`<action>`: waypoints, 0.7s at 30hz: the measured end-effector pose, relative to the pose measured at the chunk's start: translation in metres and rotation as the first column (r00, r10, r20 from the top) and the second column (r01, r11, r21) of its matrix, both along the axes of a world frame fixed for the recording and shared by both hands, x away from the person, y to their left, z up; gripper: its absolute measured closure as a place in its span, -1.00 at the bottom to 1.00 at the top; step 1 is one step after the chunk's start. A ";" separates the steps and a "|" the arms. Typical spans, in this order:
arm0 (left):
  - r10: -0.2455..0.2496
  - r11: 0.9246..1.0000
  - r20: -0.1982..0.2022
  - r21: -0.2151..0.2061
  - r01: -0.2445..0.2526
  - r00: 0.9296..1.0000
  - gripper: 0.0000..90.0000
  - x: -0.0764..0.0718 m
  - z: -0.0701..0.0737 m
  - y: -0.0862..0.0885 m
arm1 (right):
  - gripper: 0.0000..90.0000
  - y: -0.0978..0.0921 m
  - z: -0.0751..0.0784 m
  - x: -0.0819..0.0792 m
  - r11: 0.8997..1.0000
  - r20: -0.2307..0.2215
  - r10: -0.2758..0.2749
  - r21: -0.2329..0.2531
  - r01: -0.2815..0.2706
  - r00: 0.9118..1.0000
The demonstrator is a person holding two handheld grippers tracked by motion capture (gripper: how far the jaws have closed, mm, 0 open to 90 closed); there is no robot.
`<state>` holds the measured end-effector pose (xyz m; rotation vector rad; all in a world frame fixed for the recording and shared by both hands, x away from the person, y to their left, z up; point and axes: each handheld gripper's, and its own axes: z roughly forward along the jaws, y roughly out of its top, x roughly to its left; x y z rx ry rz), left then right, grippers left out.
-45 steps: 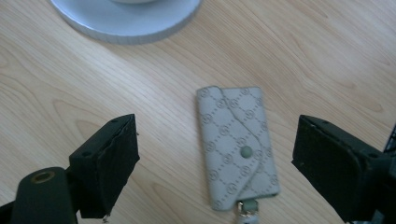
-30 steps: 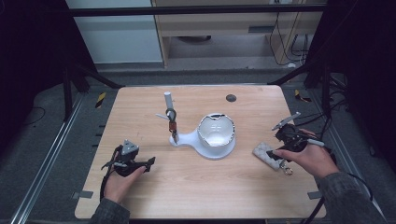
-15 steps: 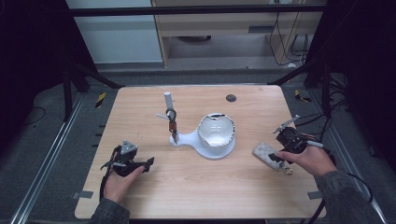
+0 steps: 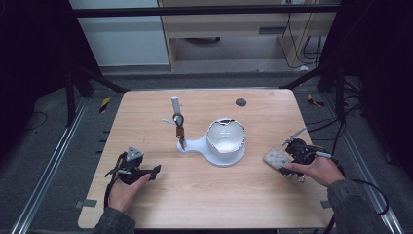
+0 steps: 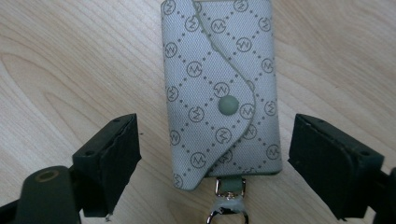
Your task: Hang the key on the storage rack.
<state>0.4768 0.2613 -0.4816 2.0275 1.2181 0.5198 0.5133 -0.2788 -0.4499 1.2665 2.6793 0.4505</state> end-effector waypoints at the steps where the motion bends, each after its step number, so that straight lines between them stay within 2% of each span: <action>1: 0.000 1.000 -0.002 0.000 0.000 1.000 -0.63 0.000 0.000 0.000 | -0.64 0.000 -0.002 0.000 1.000 -0.006 0.003 0.002 -0.003 1.000; 10: -0.004 1.000 -0.003 0.000 0.004 1.000 -0.63 0.000 0.000 -0.001 | -0.58 -0.004 -0.011 0.005 1.000 -0.040 -0.001 -0.030 0.000 0.999; 21: -0.011 1.000 -0.005 0.003 0.011 1.000 -0.63 0.000 0.000 -0.002 | -0.52 -0.006 -0.019 0.007 0.999 -0.075 -0.005 -0.036 0.002 0.997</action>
